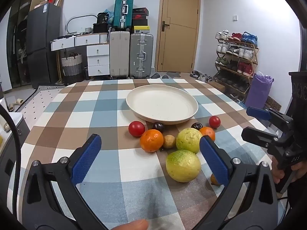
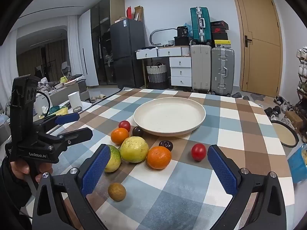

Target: Organize fruits

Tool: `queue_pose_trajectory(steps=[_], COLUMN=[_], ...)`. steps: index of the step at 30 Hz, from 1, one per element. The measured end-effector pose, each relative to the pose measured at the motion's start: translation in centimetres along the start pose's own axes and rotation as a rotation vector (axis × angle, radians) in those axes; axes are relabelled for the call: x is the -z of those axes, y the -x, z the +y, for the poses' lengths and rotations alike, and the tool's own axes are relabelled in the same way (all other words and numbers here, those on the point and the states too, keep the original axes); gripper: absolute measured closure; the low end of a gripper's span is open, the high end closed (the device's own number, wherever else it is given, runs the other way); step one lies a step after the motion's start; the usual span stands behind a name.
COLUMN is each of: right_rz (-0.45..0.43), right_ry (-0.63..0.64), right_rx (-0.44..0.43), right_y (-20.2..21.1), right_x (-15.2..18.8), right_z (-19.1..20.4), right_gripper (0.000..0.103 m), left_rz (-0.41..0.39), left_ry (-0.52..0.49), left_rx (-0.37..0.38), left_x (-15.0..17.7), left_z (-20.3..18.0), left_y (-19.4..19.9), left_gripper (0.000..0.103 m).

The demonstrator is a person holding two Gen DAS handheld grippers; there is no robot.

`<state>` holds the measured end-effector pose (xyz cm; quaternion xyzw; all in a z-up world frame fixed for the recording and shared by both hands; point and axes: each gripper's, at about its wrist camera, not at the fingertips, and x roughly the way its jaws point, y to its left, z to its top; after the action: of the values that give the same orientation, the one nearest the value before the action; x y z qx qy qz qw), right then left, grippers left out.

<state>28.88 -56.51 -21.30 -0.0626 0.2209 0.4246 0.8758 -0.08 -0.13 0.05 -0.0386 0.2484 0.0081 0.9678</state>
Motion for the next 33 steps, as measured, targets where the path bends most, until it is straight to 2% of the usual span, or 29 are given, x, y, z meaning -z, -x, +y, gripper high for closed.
queue_pose_trajectory(steps=[7,8,13,33], right_rz=[-0.009,-0.009,-0.018,-0.017], right_ry=[0.011,0.012,0.014,0.016], right_rx=[0.0,0.0,-0.002,-0.006], right_y=[-0.1,-0.1,0.0,-0.1], right_x=[0.0,0.0,0.2,0.1], right_z=[0.1,0.1,0.2,0.3], right_gripper=[0.0,0.0,0.0,0.0], left_rz=[-0.022,-0.004,-0.006,-0.006], left_ry=[-0.03,0.002,0.014,0.018], left_rx=[0.011,-0.002,-0.014,-0.009], left_x=[0.1,0.0,0.1,-0.1], left_z=[-0.8,0.0,0.1,0.1], left_y=[0.2,0.6,1.0,0.3], left_gripper=[0.001,0.001,0.001,0.001])
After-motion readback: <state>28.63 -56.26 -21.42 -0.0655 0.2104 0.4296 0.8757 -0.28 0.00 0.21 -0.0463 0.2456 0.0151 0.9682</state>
